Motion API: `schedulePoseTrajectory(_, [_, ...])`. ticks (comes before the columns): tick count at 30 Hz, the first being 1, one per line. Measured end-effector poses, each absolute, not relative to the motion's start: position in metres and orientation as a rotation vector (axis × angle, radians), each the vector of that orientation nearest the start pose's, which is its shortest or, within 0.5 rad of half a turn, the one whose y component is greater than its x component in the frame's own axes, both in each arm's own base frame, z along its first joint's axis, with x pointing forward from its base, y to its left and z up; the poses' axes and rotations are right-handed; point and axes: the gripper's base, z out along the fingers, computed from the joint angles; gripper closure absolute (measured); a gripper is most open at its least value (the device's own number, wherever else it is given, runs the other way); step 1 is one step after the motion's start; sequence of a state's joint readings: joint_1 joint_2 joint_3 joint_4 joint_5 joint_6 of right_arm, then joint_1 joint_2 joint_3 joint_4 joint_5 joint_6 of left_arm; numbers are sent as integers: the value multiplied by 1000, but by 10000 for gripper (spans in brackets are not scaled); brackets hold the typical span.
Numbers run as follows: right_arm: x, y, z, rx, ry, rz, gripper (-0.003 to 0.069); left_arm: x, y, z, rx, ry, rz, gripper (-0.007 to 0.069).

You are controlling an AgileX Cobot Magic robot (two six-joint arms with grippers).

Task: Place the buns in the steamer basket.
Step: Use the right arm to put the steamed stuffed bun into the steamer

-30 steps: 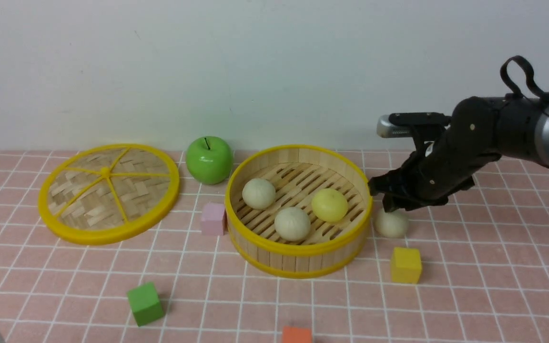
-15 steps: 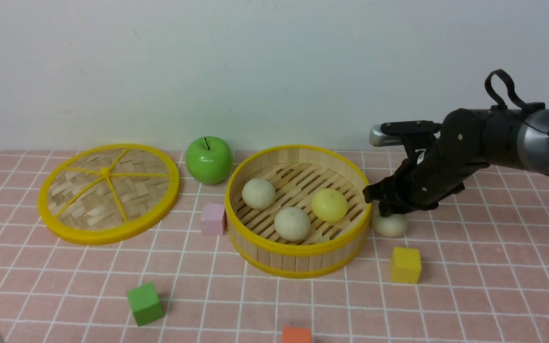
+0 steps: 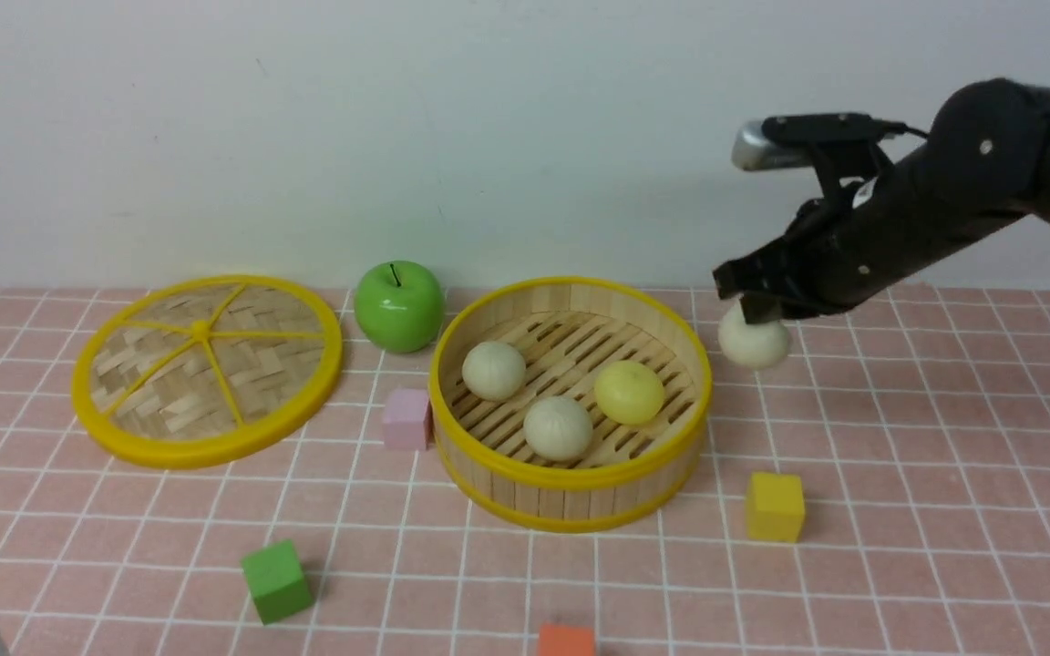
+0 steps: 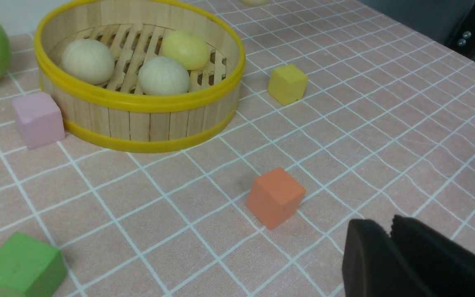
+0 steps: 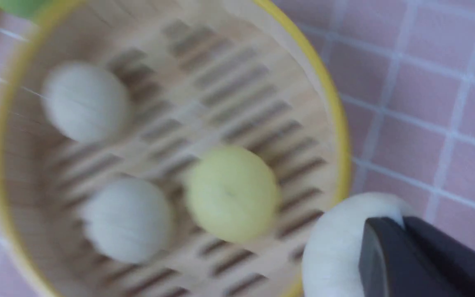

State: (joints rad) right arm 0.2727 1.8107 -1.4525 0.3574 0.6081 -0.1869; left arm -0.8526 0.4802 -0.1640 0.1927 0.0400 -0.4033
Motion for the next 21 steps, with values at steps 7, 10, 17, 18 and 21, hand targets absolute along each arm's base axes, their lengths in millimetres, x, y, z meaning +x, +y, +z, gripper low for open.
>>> schedulePoseTrajectory(7, [395,180,267,-400,2239,558,638,69,-78,228,595,1808,-729,533])
schedulePoseTrajectory(10, [405,196,246,-387,2188,559,635,69,-78,228,595,1808,-729,529])
schedulePoseTrajectory(17, [424,199,205,-221,2196,551,563,69,-78,228,595,1808,-729,519])
schedulePoseTrajectory(18, [425,199,199,-216,2207,549,532,69,-78,228,595,1809,-729,517])
schedulePoseTrajectory(21, [427,200,185,-215,2235,546,414,69,-78,228,595,1809,-729,515])
